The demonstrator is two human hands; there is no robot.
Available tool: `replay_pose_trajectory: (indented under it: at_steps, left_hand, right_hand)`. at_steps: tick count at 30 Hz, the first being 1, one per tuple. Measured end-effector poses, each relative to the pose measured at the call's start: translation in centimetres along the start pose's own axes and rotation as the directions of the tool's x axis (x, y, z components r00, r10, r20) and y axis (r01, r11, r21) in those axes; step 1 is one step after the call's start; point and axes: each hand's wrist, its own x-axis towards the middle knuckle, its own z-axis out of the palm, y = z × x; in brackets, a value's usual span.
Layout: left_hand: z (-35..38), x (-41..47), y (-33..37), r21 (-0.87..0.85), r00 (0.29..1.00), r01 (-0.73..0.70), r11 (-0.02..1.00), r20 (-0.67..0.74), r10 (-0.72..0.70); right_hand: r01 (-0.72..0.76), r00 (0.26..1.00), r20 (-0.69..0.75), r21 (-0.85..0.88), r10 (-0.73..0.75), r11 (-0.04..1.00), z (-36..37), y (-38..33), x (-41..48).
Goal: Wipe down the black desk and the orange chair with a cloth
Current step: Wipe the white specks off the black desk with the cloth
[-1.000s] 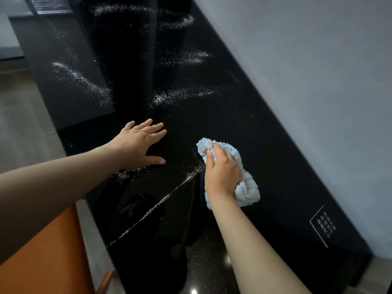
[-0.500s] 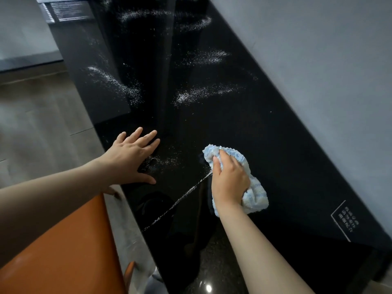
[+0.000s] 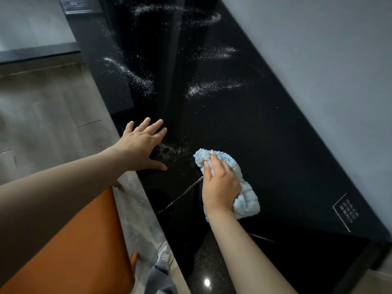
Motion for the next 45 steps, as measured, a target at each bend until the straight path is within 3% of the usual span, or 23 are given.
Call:
replay_pose_trajectory:
  at_steps: [8,27,32,40,45]
  left_hand:
    - [0.9,-3.2,-3.0,0.032,0.996,0.085,0.996,0.002,-0.085]
    - [0.2,-4.1,-2.1,-0.013,0.993,0.118,0.993,0.004,-0.118]
    - [0.9,-6.7,-2.0,-0.098,0.988,0.096,0.991,-0.115,-0.107]
    - [3.9,-14.6,-2.5,-0.280,0.983,0.139,0.950,-0.079,-0.167]
    - [4.9,-19.1,-3.0,-0.280,0.981,0.179,0.943,-0.026,-0.193]
  right_hand:
    - [0.002,1.000,-0.010,0.025,-0.002,1.000,0.0,-1.8,-2.5]
    - [0.064,0.998,-0.006,0.058,-0.064,0.996,0.5,-6.2,-9.9]
    - [0.075,0.997,0.006,0.076,-0.076,0.994,0.4,-6.9,-11.2]
    - [0.057,0.984,0.167,0.069,-0.068,0.996,-0.3,-8.6,-14.3]
    - [0.062,0.948,0.309,0.035,-0.070,0.997,-0.9,-9.5,-16.6]
